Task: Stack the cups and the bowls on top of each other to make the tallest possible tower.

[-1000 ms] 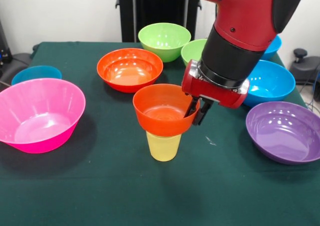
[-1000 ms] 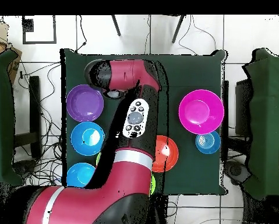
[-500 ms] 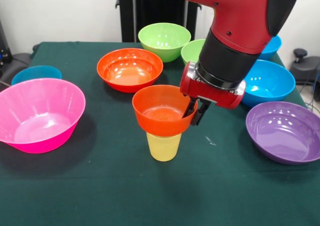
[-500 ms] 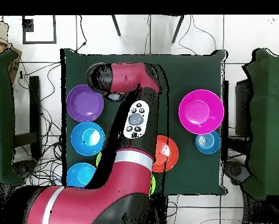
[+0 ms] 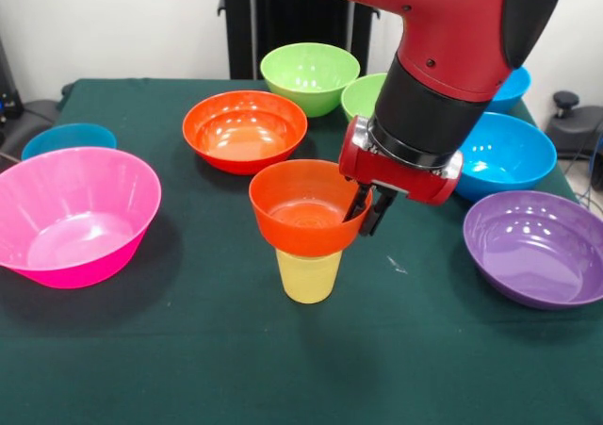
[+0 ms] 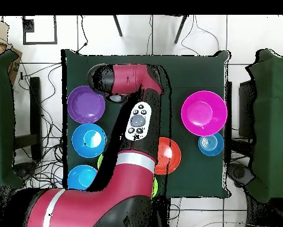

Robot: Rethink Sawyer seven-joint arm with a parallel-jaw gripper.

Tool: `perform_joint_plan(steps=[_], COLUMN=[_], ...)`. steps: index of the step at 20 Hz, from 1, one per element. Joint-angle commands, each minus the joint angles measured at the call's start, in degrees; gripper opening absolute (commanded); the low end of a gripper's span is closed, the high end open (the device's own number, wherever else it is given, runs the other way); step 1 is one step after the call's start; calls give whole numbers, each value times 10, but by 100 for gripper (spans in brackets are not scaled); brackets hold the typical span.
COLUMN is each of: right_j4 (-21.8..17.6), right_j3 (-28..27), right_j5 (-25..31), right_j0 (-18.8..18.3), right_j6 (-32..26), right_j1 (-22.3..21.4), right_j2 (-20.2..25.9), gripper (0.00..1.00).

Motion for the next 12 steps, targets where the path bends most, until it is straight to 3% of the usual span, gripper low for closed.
perform_joint_plan(steps=[1,12], right_j4=[-3,-1], right_j3=[48,58], right_j5=[-25,-11], right_j0=[5,5], right_j6=[80,75], right_j1=[7,9], right_j2=[31,33], gripper=[0,0])
